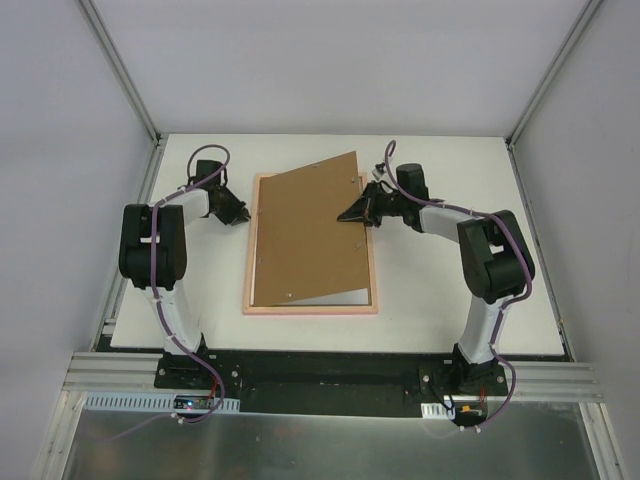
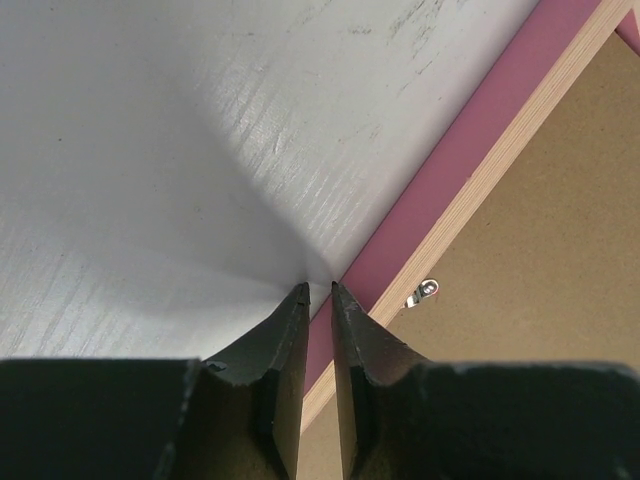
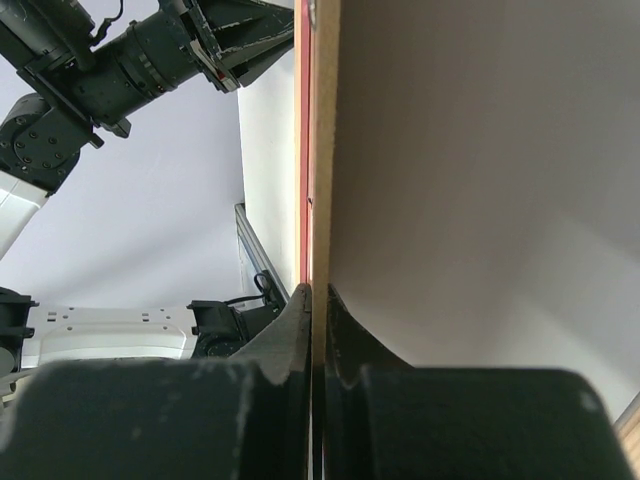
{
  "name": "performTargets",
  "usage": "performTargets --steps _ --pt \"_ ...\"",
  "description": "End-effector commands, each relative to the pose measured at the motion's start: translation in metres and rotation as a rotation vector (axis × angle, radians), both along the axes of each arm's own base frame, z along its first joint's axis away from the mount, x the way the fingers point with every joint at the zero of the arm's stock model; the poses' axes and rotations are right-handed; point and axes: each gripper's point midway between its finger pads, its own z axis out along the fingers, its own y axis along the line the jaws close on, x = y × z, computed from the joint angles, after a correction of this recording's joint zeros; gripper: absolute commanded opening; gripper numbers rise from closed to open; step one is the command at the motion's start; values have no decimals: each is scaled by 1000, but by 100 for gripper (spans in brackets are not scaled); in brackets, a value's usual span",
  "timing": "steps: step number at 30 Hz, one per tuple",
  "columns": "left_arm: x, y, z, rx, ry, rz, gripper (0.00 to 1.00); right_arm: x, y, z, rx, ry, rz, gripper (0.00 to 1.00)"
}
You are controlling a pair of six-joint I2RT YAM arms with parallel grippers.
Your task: Put the photo into the frame
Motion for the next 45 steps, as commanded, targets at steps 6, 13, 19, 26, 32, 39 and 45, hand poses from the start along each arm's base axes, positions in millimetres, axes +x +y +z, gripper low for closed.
performTargets --steps 6,13,19,26,32,39,45 --pt "-44 -20 -19 -30 121 -55 15 -4 10 -16 -44 -76 -5 1" --pt "-49 -22 -18 -38 120 -49 15 -11 -2 -34 -164 -90 -17 1" --pt "-50 -23 -17 -40 114 -60 15 -8 -23 -39 -337 -108 -43 28" --pt "-54 -23 -19 -37 119 -71 15 -3 -51 -34 -477 -114 -50 51" --pt "-53 -24 -17 -35 110 -84 16 -1 -68 -22 -556 -143 -60 61" --pt "-53 -23 -12 -34 96 -88 17 -4 -97 -15 -667 -153 -107 62" --pt "-55 -23 -6 -34 77 -100 18 -20 -117 -24 -791 -176 -128 64"
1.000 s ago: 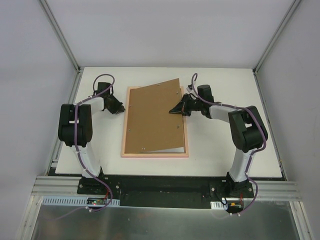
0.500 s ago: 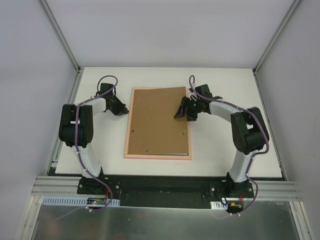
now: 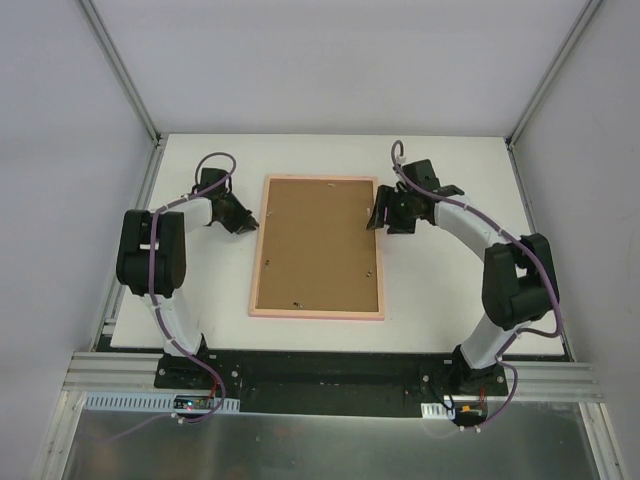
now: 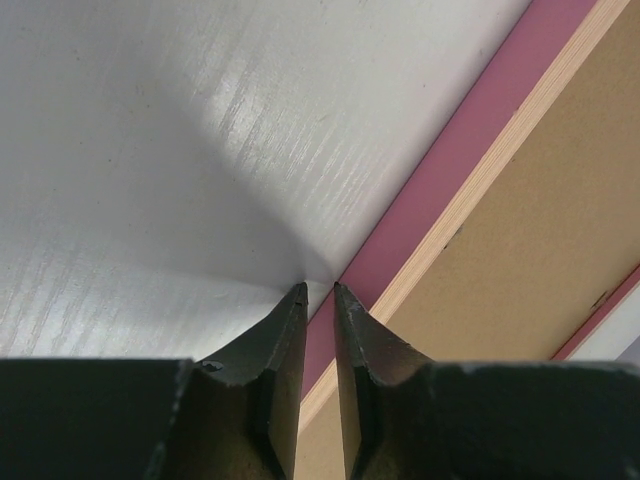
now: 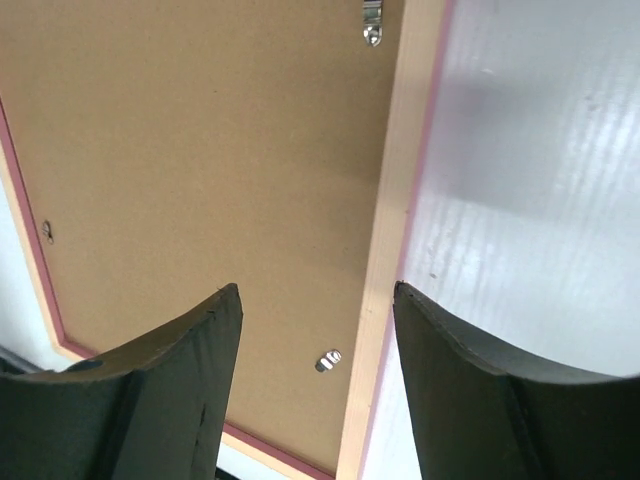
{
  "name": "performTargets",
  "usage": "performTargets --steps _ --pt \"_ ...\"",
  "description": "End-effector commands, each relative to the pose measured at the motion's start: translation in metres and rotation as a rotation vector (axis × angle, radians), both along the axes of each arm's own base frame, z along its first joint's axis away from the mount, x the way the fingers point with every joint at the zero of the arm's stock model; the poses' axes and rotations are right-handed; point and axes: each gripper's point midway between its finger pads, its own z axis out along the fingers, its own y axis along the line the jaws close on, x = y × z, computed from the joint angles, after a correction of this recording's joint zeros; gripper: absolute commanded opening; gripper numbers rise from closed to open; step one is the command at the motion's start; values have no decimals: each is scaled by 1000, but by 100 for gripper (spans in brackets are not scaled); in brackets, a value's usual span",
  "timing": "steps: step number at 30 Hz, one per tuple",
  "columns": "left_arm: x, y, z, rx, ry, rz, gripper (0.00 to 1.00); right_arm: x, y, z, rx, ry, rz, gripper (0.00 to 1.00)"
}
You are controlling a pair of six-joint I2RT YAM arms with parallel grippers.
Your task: Put the photo into the frame
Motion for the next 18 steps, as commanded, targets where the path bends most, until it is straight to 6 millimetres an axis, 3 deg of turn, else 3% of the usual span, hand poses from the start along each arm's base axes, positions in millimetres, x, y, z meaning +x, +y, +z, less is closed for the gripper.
performTargets --steps 1,4,8,18 --pt "-29 -1 -6 18 73 -39 18 -13 -19 4 -122 -46 -10 64" --pt "-31 -2 -4 9 66 -38 18 -20 -21 -12 -164 -28 -8 63" --pt "-37 -2 -4 8 58 -37 18 -28 -23 -31 -194 -4 -7 52" --pt "-56 -3 -8 5 46 -28 18 -38 -15 -50 -234 5 26 40"
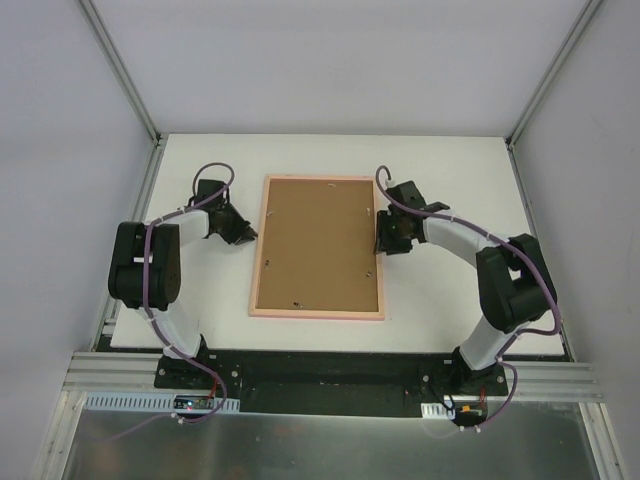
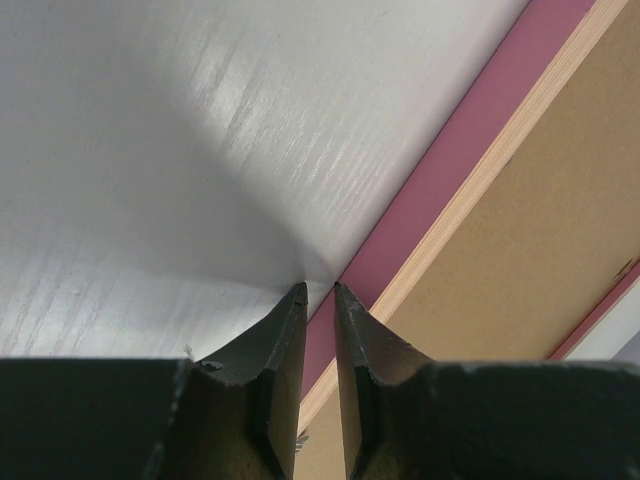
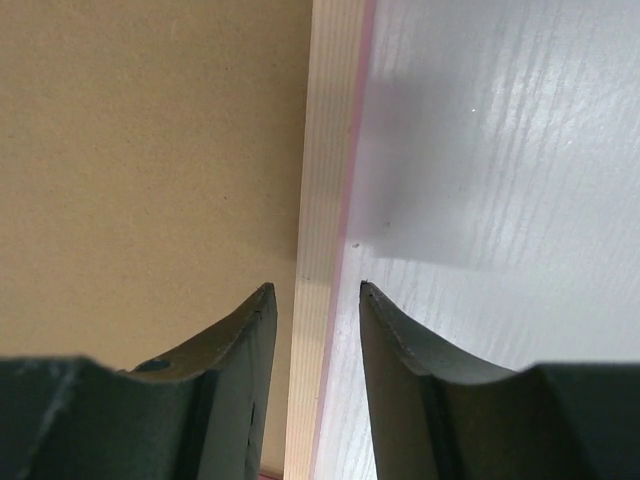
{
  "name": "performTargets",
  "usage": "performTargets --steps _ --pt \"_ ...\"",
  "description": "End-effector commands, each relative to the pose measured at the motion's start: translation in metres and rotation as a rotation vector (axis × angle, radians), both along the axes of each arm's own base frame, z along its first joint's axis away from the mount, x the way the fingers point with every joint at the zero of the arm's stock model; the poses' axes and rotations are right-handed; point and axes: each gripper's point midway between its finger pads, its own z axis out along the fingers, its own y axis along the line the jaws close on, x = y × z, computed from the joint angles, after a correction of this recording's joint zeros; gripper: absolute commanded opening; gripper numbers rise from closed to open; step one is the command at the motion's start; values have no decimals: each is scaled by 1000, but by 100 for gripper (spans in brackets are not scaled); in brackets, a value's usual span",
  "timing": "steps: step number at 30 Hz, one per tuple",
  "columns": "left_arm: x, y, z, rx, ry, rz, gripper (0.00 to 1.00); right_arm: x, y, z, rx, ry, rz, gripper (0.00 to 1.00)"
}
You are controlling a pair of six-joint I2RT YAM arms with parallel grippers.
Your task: Put the photo into the frame
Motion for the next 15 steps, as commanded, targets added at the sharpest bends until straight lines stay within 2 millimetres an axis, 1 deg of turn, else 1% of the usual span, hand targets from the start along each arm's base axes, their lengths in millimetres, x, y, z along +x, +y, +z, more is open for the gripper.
performTargets --steps 1,8,14,15 --pt "-26 -2 -6 15 37 -24 18 1 2 -7 -28 -19 18 41" --pt "-35 -4 -1 22 14 -26 19 -2 11 -16 -55 -12 40 40" --pt "-46 1 5 40 -15 -6 20 -5 4 -21 -94 -2 32 32" --pt "-46 1 9 42 -30 -6 21 -6 4 -20 -94 -2 30 31"
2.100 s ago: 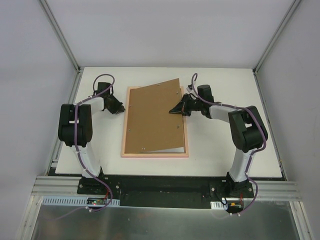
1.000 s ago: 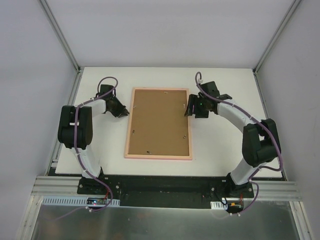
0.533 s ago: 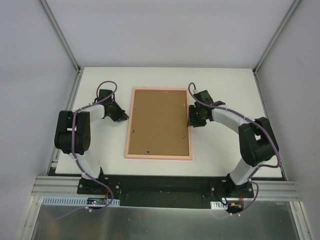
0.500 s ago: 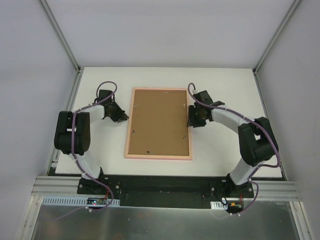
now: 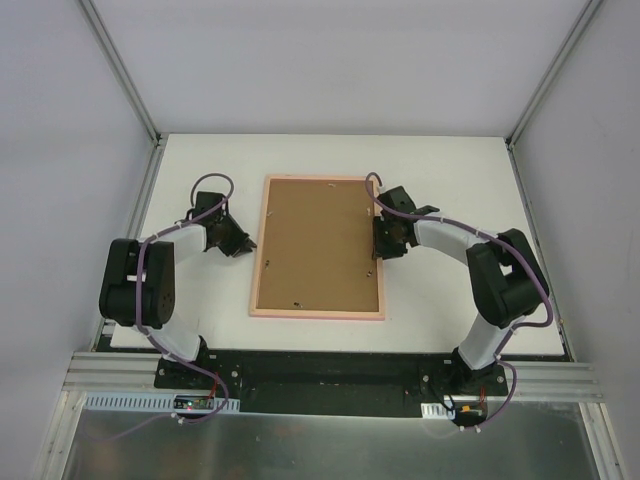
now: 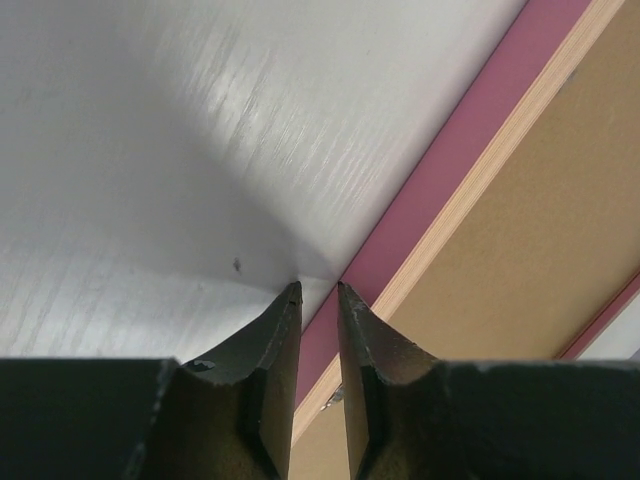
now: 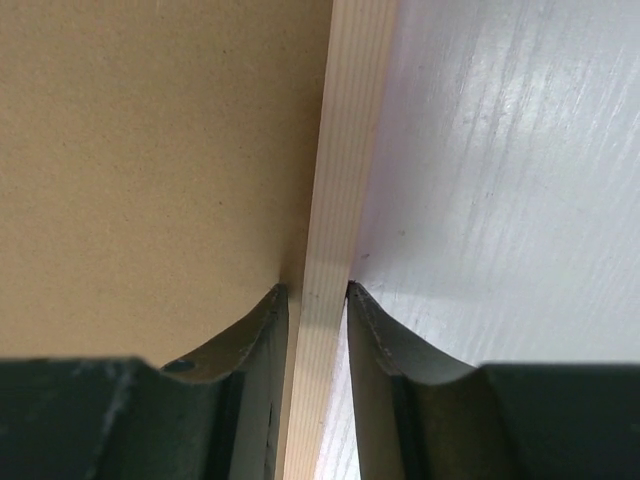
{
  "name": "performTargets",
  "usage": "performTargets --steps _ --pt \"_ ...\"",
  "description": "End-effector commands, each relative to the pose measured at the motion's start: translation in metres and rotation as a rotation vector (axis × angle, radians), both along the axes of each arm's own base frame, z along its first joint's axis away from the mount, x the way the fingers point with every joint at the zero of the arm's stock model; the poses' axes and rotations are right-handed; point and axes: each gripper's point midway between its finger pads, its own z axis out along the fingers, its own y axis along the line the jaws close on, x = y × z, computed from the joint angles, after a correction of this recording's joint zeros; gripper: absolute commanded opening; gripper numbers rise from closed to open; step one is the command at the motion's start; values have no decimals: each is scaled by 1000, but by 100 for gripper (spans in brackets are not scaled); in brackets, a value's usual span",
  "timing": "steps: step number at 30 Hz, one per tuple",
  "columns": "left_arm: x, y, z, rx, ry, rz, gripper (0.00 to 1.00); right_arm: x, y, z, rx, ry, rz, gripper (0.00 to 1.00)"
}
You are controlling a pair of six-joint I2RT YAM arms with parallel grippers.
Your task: Put the photo into the frame
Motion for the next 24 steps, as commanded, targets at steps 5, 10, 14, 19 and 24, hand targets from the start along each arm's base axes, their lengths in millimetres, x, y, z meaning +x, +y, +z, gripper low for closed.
performTargets --steps 5,10,14,19,24 --pt "-22 0 19 32 -63 -12 23 2 -13 1 -70 -30 -26 24" --pt "-35 0 28 38 -98 -14 27 -4 -21 -2 -96 -26 -44 22" --pt "-54 2 25 32 -58 34 32 -7 -25 -1 -93 -35 -61 26" --pt "-72 9 27 67 -68 54 36 -8 -20 9 -50 -62 -69 34" --pt "-94 3 32 60 -67 48 43 -6 -17 15 -29 -76 -68 46"
